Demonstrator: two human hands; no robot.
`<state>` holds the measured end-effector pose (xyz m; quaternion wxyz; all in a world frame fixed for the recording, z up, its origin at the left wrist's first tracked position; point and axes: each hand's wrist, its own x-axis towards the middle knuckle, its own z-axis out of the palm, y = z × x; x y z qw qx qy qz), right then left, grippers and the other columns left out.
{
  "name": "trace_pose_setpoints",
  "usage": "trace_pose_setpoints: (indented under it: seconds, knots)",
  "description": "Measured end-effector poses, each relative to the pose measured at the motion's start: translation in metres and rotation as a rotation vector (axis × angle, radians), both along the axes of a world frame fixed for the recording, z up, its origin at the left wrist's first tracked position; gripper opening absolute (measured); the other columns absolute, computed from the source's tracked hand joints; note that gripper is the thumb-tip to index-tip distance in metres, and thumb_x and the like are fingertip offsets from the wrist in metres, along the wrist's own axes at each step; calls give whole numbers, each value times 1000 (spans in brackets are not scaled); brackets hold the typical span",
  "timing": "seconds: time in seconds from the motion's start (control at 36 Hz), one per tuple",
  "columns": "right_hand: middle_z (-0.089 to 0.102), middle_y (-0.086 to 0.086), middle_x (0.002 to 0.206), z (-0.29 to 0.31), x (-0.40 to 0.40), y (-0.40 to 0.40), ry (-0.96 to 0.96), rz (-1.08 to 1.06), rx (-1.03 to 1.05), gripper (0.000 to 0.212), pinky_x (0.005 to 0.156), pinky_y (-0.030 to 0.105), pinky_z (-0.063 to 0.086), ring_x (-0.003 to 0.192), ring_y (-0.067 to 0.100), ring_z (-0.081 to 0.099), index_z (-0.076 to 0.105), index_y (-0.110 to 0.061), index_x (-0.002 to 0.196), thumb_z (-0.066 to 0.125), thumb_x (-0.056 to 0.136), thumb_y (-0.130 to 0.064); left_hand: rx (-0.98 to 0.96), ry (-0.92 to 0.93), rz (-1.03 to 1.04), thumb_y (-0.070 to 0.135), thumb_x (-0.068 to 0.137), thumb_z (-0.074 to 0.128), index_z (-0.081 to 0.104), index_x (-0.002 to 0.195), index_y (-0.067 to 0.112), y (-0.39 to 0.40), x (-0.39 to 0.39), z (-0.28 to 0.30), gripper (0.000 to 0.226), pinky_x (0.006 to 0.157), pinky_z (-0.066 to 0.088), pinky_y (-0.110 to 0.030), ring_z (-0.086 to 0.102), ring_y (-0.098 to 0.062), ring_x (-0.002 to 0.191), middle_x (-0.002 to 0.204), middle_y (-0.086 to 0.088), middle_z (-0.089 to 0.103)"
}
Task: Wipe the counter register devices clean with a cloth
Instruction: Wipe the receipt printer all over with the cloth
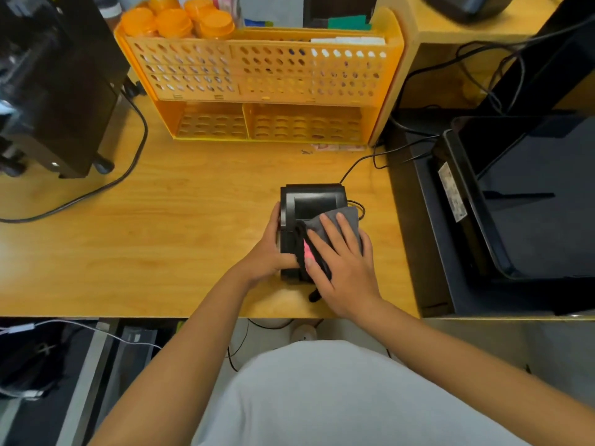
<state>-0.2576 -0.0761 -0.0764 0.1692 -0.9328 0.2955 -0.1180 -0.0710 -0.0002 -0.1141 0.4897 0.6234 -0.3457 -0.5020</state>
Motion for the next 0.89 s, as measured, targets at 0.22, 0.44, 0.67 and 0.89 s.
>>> trace_pose_setpoints:
  seconds: [0.22, 0.44, 0.67, 0.89]
  knots:
    - [34, 3, 165, 1, -11, 0, -21, -17, -21, 54, 122, 50, 14, 157, 23, 14, 52, -24, 149, 42, 102, -48, 60, -46, 104, 21, 72, 91, 21, 159, 49, 5, -14, 12, 114, 101, 56, -39, 61, -11, 129, 147, 9, 56]
    - [5, -3, 172, 13, 17, 16, 120, -67, 137, 72, 121, 60, -5, 156, 21, -18, 36, -28, 157, 20, 99, -68, 111, -84, 88, 2, 83, 79, 21, 161, 35, 17, -37, 28, 103, 93, 56, -24, 60, -3, 127, 148, 8, 54]
    - [9, -3, 172, 0, 16, 17, 51, -58, 84, 64, 122, 60, -3, 158, 21, -10, 40, -26, 155, 38, 102, -61, 236, -19, 137, -22, 85, 53, 19, 163, 34, 26, -39, 36, 102, 75, 57, -26, 59, -10, 111, 138, 4, 54]
    - [10, -1, 172, -10, 5, 11, 47, 0, 54, 65, 123, 56, 2, 158, 20, -7, 33, -28, 158, 36, 101, -60, 264, 29, 423, 31, 95, 71, 28, 157, 24, 6, -23, 50, 75, 99, 46, -42, 49, -22, 134, 162, -4, 33]
